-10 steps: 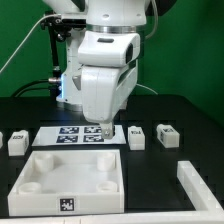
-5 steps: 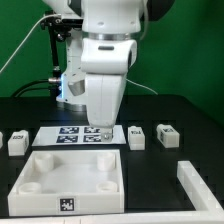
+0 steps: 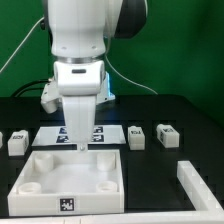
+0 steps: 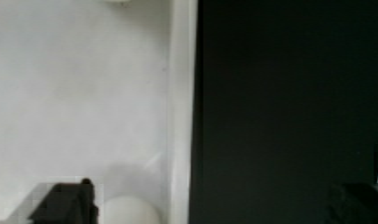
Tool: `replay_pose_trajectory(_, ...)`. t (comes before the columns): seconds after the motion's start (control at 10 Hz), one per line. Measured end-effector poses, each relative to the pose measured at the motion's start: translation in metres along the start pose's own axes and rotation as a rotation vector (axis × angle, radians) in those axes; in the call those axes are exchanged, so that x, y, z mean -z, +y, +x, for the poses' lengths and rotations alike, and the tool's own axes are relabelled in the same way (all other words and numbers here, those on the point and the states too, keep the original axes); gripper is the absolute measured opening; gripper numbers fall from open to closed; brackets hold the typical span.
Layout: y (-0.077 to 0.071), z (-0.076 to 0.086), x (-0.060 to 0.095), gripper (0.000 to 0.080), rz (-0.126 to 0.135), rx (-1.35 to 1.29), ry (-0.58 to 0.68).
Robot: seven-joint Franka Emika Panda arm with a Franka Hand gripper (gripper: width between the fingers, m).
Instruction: Assemble one leg
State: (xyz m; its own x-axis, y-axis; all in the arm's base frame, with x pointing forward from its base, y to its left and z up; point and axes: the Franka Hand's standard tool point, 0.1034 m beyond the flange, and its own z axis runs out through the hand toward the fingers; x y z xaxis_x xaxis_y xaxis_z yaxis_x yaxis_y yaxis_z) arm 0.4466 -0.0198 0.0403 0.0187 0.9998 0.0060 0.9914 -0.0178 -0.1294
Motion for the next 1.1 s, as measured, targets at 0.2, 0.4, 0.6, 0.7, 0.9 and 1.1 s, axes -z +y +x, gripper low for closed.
replay_pose_trajectory(0.2, 0.0, -0.002, -0.013, 0.065, 0.021, -0.012, 0.006)
replay_pose_trajectory(0.4, -0.003, 0.002, -0.023, 0.065, 0.039, -0.019, 0.01)
replay_pose_trajectory(0.6, -0.002, 0.004, -0.025, 0.065, 0.044, -0.021, 0.011)
replay_pose_trajectory(0.7, -0.001, 0.004, -0.026, 0.0527, 0.046, -0.027, 0.012)
replay_pose_trajectory(0.9, -0.001, 0.004, -0.026, 0.0389, 0.045, -0.028, 0.012)
replay_pose_trajectory(1.1, -0.001, 0.003, -0.026, 0.0253, 0.045, -0.028, 0.011)
